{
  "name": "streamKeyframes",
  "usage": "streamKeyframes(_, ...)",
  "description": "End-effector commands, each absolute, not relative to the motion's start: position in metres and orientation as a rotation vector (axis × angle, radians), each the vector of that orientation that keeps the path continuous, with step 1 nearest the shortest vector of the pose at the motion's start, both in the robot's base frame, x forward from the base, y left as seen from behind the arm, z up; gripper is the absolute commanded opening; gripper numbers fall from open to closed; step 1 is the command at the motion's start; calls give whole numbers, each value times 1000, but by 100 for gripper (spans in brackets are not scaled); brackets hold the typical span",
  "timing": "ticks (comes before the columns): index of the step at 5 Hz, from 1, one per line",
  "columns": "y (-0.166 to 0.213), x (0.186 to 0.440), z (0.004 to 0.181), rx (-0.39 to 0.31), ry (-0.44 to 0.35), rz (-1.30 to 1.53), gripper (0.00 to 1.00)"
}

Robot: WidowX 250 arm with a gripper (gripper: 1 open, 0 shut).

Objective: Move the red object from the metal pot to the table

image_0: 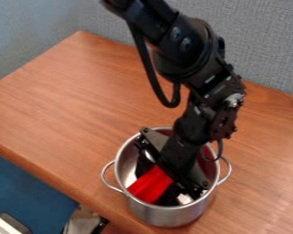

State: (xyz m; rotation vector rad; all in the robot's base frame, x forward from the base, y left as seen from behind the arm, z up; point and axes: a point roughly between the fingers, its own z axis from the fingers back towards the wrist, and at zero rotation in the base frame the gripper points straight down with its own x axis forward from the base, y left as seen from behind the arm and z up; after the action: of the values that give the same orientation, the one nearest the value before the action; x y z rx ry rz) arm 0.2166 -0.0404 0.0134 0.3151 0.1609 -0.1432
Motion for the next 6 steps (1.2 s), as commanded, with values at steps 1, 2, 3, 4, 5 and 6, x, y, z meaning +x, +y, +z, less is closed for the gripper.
streamKeyframes(1, -48, 222, 9, 317, 158, -165, 0)
streamKeyframes(2, -57, 225, 7, 310, 160, -168, 0)
streamKeyframes(3, -68, 222, 5, 319, 135, -196, 0)
streamKeyframes(4, -83, 219, 3, 330, 110, -231, 0)
streamKeyframes(5, -73, 221, 2, 321, 76, -208, 100)
streamKeyframes(6, -59, 223, 2, 310, 57, -177, 100)
